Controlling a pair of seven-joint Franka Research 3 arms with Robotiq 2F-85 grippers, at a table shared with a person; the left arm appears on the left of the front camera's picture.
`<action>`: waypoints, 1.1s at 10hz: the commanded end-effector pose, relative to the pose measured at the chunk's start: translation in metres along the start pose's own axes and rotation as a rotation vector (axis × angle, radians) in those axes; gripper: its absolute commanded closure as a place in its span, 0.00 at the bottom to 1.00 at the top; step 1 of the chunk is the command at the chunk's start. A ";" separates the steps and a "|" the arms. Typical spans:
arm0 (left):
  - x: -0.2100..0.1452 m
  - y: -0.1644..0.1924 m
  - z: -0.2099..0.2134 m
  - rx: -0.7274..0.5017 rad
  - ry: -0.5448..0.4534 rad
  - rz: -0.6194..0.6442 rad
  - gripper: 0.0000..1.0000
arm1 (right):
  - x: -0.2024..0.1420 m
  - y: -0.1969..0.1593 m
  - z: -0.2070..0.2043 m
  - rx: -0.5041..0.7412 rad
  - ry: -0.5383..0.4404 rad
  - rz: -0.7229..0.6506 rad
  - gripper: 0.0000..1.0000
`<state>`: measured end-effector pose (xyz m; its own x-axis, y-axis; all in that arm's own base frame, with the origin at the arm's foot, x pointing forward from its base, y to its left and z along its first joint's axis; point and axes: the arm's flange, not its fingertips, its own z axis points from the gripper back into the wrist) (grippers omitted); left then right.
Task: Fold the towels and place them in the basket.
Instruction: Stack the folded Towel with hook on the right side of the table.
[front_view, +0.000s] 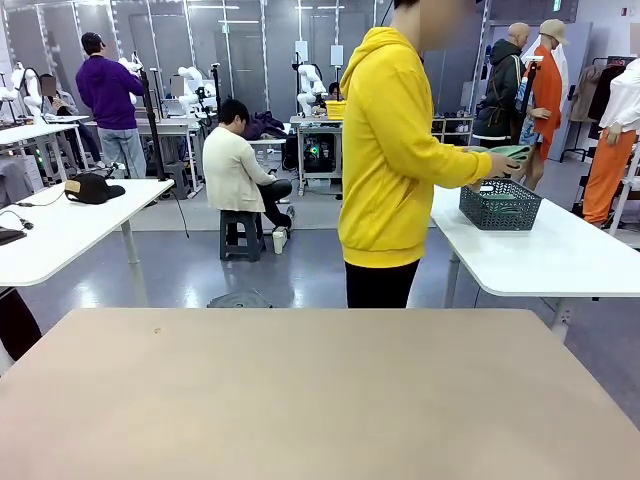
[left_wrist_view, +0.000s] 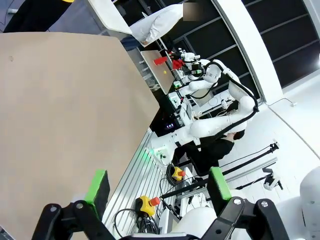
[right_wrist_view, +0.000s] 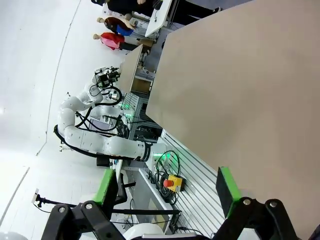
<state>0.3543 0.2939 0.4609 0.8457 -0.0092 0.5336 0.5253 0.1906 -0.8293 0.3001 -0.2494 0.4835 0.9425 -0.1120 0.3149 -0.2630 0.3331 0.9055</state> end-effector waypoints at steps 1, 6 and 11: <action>0.000 -0.003 0.001 0.006 0.000 -0.005 0.00 | 0.000 0.000 0.001 0.005 -0.002 0.005 0.00; 0.000 -0.003 0.001 0.006 0.000 -0.005 0.00 | 0.000 0.000 0.001 0.005 -0.002 0.005 0.00; 0.000 -0.003 0.001 0.006 0.000 -0.005 0.00 | 0.000 0.000 0.001 0.005 -0.002 0.005 0.00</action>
<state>0.3542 0.2940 0.4610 0.8455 -0.0089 0.5338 0.5255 0.1908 -0.8291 0.3002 -0.2489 0.4837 0.9429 -0.1112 0.3138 -0.2617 0.3352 0.9051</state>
